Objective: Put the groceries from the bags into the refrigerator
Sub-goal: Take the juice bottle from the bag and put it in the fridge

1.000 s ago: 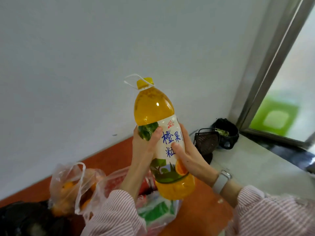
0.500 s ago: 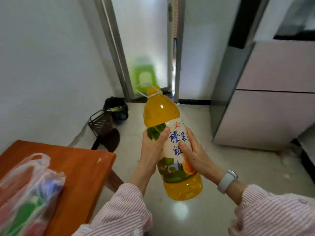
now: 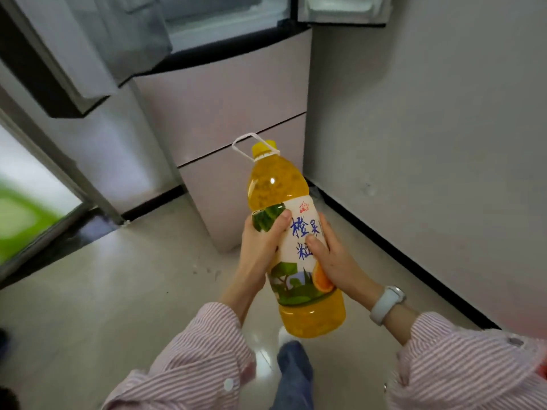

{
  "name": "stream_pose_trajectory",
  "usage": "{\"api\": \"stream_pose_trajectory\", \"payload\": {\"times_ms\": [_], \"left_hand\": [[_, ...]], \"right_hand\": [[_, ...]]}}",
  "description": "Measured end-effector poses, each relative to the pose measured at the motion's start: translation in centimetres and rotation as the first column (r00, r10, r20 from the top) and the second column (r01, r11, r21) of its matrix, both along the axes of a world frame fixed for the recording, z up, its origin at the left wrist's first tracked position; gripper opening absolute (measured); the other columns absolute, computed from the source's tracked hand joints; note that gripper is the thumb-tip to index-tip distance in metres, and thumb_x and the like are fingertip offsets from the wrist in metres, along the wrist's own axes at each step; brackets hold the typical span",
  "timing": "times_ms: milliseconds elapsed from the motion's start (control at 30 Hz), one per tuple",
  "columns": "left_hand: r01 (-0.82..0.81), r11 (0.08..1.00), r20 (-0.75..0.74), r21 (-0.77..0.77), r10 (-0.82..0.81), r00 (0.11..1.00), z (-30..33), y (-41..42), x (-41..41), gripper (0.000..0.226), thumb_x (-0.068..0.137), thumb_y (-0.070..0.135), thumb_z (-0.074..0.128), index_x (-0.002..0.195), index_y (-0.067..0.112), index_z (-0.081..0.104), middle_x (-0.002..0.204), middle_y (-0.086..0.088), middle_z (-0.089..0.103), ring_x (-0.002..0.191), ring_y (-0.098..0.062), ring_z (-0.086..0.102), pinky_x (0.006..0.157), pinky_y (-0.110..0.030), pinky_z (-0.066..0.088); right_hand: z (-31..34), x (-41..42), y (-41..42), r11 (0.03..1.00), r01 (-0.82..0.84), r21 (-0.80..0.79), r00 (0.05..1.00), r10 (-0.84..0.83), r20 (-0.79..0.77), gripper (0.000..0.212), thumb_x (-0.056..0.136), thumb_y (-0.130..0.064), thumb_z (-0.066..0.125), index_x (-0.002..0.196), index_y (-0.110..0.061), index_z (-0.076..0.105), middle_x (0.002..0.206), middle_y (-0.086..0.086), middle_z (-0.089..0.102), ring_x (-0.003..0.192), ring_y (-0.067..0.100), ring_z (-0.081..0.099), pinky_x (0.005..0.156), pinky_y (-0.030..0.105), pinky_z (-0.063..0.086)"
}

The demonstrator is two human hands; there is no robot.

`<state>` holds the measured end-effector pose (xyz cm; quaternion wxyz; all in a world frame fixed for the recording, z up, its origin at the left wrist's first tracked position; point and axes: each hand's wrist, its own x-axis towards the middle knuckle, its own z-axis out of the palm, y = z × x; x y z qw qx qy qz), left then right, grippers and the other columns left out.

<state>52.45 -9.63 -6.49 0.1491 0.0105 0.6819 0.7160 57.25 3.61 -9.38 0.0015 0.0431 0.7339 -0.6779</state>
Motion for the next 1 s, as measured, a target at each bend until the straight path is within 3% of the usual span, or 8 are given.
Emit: {"api": "stream_pose_trajectory", "payload": {"times_ms": [167, 300, 433, 533, 667, 900, 1000], "left_hand": [[0.108, 0.994, 0.02, -0.008, -0.108, 0.994, 1.0, 6.6, -9.6, 0.043, 0.079, 0.039, 0.064, 0.113, 0.015, 0.054, 0.096, -0.005, 0.071, 0.079, -0.017, 0.071, 0.061, -0.027, 0.057], [0.165, 0.986, -0.064, 0.022, -0.163, 0.985, 4.5, 10.7, -18.2, 0.035, 0.079, 0.038, 0.064, 0.108, 0.02, 0.056, 0.096, -0.004, 0.072, 0.078, -0.016, 0.071, 0.062, -0.028, 0.057], [0.177, 0.984, -0.192, 0.032, -0.167, 0.967, 9.5, 12.8, -25.6, 0.019, 0.08, 0.029, 0.066, 0.096, 0.021, 0.059, 0.085, -0.001, 0.073, 0.075, -0.017, 0.071, 0.06, -0.028, 0.057], [0.153, 0.988, -0.284, 0.034, -0.137, 0.949, 13.5, 13.6, -31.2, 0.039, 0.068, 0.036, 0.07, 0.1, 0.018, 0.059, 0.093, -0.009, 0.072, 0.082, -0.024, 0.071, 0.07, -0.038, 0.058], [0.035, 0.997, -0.368, 0.066, -0.008, 0.93, 18.0, 13.7, -37.6, 0.075, 0.054, 0.041, 0.076, 0.119, 0.013, 0.05, 0.103, -0.01, 0.068, 0.085, -0.021, 0.07, 0.07, -0.036, 0.058], [-0.25, 0.955, -0.608, 0.159, 0.294, 0.737, 25.9, 14.0, -46.0, 0.08, 0.054, 0.042, 0.077, 0.122, 0.016, 0.044, 0.106, -0.005, 0.065, 0.089, -0.02, 0.068, 0.075, -0.038, 0.058], [-0.308, 0.934, -0.676, 0.183, 0.347, 0.65, 29.3, 14.1, -49.1, 0.082, 0.051, 0.047, 0.075, 0.122, 0.019, 0.044, 0.108, -0.004, 0.065, 0.091, -0.02, 0.067, 0.078, -0.041, 0.057]], "right_hand": [[1.1, -8.3, 6.1, 0.995, 0.096, 0.022, 0.995, -0.096, -0.008, 0.05, 0.085, -0.044, 0.048, 0.131, -0.031, 0.032, 0.11, 0.0, 0.063, 0.092, 0.016, 0.066, 0.075, 0.033, 0.057], [4.8, -16.5, 9.9, 0.991, 0.125, 0.041, 0.989, -0.121, -0.08, 0.054, 0.079, -0.047, 0.046, 0.129, -0.034, 0.032, 0.111, -0.002, 0.062, 0.093, 0.013, 0.066, 0.074, 0.028, 0.056], [9.4, -24.6, 12.4, 0.996, 0.086, 0.021, 0.98, -0.081, -0.18, 0.043, 0.086, -0.036, 0.046, 0.127, -0.03, 0.034, 0.106, -0.004, 0.063, 0.087, 0.007, 0.067, 0.068, 0.021, 0.054], [13.0, -30.7, 13.4, 0.999, 0.036, 0.013, 0.964, -0.031, -0.263, 0.046, 0.085, -0.037, 0.046, 0.128, -0.029, 0.034, 0.104, -0.004, 0.064, 0.087, 0.009, 0.067, 0.067, 0.021, 0.054], [17.7, -38.3, 14.1, 0.998, -0.066, 0.019, 0.926, 0.068, -0.372, 0.056, 0.081, -0.04, 0.048, 0.133, -0.03, 0.029, 0.106, -0.001, 0.064, 0.089, 0.013, 0.068, 0.068, 0.022, 0.054], [25.9, -50.0, 14.1, 0.976, -0.198, 0.088, 0.782, 0.211, -0.586, 0.044, 0.085, -0.04, 0.04, 0.128, -0.041, 0.029, 0.113, 0.0, 0.061, 0.095, 0.012, 0.065, 0.073, 0.023, 0.054], [29.5, -54.0, 14.1, 0.961, -0.246, 0.124, 0.721, 0.267, -0.639, 0.048, 0.084, -0.042, 0.038, 0.131, -0.037, 0.03, 0.115, 0.0, 0.06, 0.098, 0.011, 0.064, 0.075, 0.024, 0.054]]}}
